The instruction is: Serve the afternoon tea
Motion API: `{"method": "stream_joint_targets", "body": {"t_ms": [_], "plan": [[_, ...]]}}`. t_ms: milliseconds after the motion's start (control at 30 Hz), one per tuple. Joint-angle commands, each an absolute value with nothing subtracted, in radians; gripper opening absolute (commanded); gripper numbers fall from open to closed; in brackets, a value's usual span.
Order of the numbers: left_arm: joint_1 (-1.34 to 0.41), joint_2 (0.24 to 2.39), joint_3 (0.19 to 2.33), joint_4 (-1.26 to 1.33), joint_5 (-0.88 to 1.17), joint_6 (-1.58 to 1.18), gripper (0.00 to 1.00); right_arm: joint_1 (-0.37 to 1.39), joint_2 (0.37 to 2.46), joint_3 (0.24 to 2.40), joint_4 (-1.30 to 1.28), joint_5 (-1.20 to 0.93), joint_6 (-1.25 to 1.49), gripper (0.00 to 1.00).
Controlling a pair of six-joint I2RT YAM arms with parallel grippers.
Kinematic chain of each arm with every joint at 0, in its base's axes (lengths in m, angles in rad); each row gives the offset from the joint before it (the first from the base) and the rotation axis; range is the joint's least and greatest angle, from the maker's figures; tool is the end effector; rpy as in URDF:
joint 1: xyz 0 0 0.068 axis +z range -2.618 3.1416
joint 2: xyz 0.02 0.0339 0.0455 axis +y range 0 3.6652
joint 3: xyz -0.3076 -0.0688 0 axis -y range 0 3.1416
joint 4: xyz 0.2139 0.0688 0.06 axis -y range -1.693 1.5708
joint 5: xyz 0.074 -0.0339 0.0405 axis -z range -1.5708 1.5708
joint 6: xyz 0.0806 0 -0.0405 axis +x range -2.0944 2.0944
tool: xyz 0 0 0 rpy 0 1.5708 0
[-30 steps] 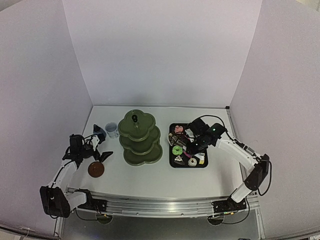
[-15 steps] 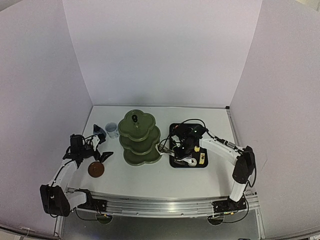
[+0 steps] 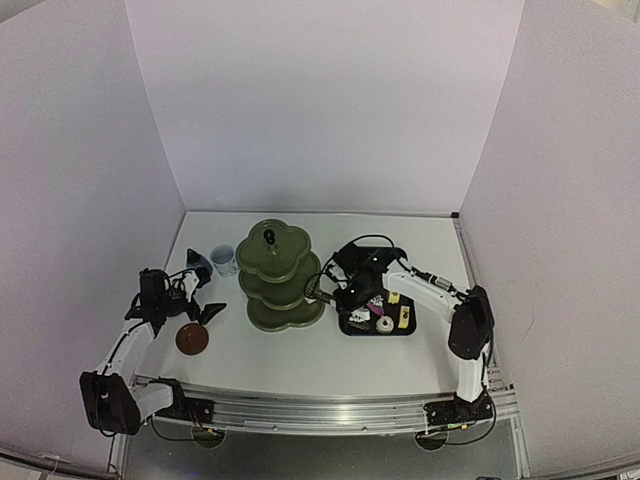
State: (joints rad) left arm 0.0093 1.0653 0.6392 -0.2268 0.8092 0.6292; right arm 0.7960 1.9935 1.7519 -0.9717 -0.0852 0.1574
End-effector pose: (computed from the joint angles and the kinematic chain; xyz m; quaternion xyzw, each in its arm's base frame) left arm 0.1941 -0.0565 0.2701 0.4174 0.7317 -0.2073 0.4974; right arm 0.2905 0.3065 0.2566 -0.3158 0.9311 0.1187 0.1386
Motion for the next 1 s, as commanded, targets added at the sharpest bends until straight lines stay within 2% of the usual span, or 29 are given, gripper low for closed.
{"method": "stream_joint_targets", "body": {"t_ms": [0,167,267,967], "plan": [[0.006,1.057,0.644,-0.216,0.809,0.643,1.0,0.812,2.008,1.805,-0.952,-0.08,0.129,0.09],[0.006,1.059,0.645,-0.22,0.808,0.648,1.0,0.812,2.002,1.796,-0.953,-0.07,0.129,0.32],[0.006,1.06,0.646,-0.221,0.807,0.649,0.99,0.812,1.998,1.794,-0.955,-0.069,0.131,0.36],[0.006,1.066,0.649,-0.238,0.807,0.673,1.0,0.812,1.811,1.687,-1.074,-0.022,0.16,0.37]]}}
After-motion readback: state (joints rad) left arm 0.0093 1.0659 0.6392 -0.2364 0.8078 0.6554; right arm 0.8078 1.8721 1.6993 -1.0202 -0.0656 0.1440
